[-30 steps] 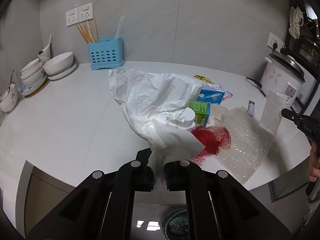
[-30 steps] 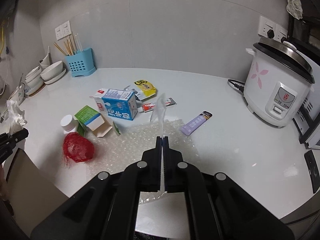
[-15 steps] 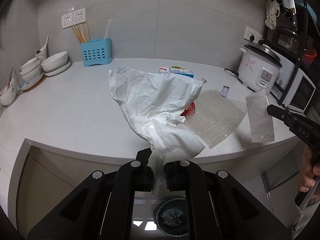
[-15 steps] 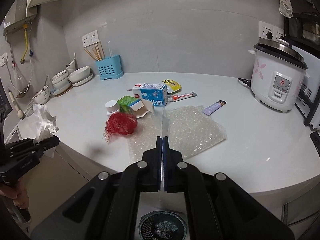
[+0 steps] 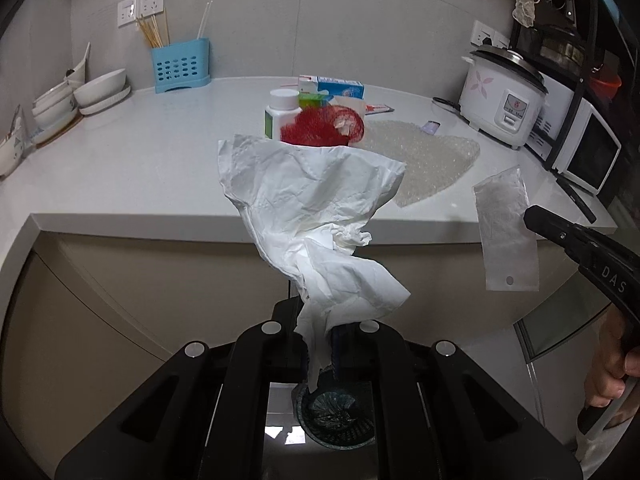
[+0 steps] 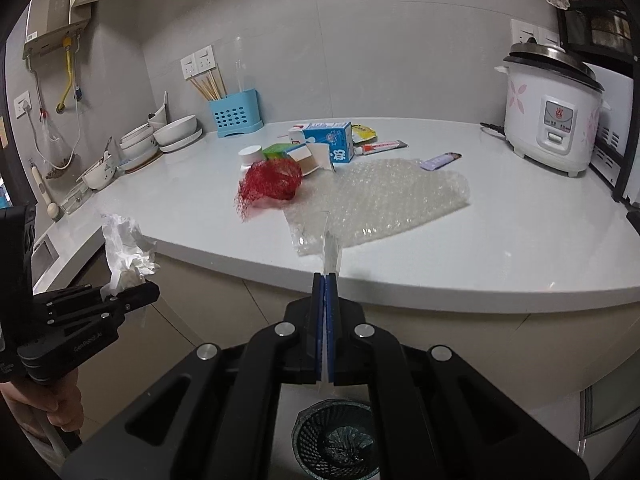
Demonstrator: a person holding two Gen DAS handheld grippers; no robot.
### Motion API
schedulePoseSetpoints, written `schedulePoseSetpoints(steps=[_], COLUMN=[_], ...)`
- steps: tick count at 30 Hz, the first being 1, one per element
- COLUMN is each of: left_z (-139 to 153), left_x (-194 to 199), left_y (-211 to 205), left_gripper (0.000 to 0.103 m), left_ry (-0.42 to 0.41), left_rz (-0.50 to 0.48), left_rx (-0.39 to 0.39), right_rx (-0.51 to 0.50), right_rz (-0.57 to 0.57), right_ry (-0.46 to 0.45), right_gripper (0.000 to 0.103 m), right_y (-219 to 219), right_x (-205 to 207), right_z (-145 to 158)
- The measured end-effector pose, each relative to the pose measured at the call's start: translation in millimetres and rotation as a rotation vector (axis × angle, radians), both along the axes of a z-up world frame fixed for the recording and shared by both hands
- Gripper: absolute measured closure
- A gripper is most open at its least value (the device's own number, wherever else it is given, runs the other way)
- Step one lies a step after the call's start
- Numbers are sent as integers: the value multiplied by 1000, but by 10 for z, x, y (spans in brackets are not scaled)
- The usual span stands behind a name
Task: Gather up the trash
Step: 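Carry the tissue and plastic bag down over the teal wastebasket with both tools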
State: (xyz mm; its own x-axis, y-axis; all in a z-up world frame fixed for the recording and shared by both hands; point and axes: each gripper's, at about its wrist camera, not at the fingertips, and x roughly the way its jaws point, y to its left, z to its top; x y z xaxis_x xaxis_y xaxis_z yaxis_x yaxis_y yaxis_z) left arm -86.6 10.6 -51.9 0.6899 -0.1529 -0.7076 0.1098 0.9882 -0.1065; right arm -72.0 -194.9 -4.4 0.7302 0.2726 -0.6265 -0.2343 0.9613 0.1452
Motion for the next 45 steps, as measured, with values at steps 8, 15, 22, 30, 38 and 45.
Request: schedulePoseSetpoints(steps=[8,15,22,30,38,45], left_z=[-701,-1505,-2230,-3152,-3996,-4488], left_x=[-113,-32,54,207,253,272], left_y=[-124,-278,-370,-433,-452,-423], left_gripper=[96,96,96,96,96,96], left_ry=[51,129,186,299,423,491], left_rz=[-8,-32,-52,-67,-78,-83], left_rx=[-37,-59,-35,-33,-34,-35], right_rx=[24,33,17,8,-1,-23], right_rz=[-8,-13,-23,-20,1,13], right_ry=[79,193,300,461,616,707], right_gripper=[103,103,103,103,103,103], right_y=[-5,5,13,69,164,236], right_x=[-182,-227,-179,-92,44,120], right_z=[-681,-1443,-2235,-3436,-4472,-5071])
